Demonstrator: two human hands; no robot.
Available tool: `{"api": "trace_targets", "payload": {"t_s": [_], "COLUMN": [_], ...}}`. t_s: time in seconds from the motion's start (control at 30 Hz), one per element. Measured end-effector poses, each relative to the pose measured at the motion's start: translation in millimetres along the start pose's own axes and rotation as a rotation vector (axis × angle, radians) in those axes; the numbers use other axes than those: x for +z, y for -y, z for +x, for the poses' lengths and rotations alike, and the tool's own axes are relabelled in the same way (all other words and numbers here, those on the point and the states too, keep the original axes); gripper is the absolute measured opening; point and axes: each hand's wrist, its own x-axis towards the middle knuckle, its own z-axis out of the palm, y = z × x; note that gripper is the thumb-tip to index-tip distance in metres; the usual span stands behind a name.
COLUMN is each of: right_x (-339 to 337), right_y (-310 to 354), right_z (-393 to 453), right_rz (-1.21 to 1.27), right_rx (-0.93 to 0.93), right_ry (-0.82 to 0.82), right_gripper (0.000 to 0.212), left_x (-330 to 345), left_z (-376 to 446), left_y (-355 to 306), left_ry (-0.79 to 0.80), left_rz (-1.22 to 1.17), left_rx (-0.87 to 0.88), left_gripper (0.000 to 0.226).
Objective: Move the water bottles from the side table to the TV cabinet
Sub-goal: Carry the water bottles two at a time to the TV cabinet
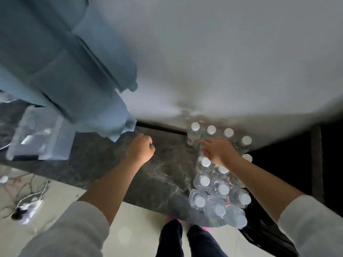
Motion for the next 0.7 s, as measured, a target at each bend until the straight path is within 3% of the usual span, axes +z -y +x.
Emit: {"api": "trace_targets", "payload": {"t_s": [0.23,0.47,0.7], "right_x": [-45,-69,-87], "right_y": [135,317,508], "right_z": [29,19,-25], "right_rz": [-0.133,-0.123,-0.167], "right_rx": [-0.361,-0.714,-0.968], "right_ry": [-0.074,-0.15,-0.258], "right_gripper": [0.041,0.038,0.035], "left_x": [-23,-42,-45], "left_z": [-121,-271,-412], "left_y": [134,255,355], "left_ry": [0.019,-0.116,-0.204], "left_rz": [0.078,-0.056,-0.186], "left_rx": [-0.406,-0.823,-1.098], "left_gripper": [0.034,0.032,0.037]}}
